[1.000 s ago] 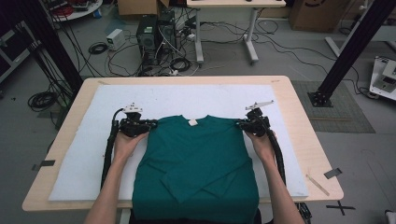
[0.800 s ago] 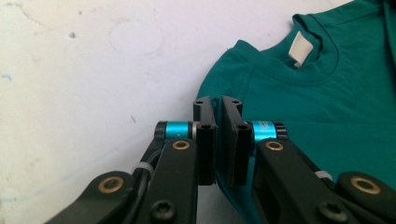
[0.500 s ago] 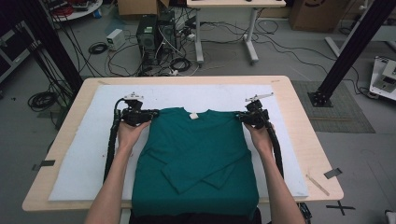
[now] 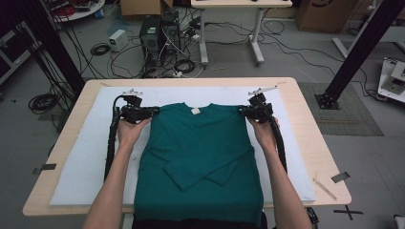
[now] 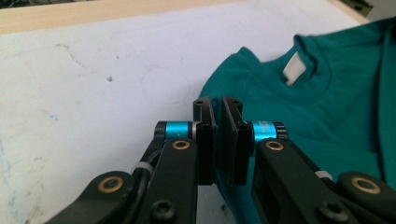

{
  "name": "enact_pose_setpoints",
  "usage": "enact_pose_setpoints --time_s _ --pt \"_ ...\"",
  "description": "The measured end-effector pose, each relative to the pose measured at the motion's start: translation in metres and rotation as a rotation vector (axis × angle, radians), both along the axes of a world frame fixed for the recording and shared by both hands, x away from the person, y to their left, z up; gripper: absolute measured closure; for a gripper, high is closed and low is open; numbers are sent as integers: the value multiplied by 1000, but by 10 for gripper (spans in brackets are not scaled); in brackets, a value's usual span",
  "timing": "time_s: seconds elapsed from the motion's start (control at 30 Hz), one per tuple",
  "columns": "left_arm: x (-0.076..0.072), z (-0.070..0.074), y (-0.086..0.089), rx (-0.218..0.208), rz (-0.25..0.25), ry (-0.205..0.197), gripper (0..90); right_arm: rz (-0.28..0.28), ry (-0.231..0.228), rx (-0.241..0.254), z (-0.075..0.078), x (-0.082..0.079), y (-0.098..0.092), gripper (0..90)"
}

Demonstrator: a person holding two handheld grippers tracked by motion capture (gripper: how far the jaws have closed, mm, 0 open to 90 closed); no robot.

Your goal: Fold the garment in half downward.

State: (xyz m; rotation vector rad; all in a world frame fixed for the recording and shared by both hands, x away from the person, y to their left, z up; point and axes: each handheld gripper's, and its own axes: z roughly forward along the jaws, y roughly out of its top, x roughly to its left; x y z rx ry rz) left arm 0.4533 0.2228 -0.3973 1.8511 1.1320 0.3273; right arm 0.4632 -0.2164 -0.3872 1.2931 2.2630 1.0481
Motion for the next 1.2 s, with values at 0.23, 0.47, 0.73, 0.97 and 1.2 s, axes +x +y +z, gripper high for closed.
enact_pose_setpoints --time_s 0.23,0.47,0.73,0.97,1.2 --pt "-17 -2 4 -25 -29 -19 845 31 17 32 -4 -13 -10 852" --pt "-48 -10 2 28 -79 -46 845 78 13 32 -9 -42 -16 853" --pt "-85 -22 7 5 -124 -56 844 129 -34 -2 -19 -89 -20 855" --pt "-112 -25 4 27 -163 -84 844 144 -41 3 -32 -114 -23 855" --pt "-134 -31 7 15 -204 -66 844 179 -16 44 -41 -141 -31 855"
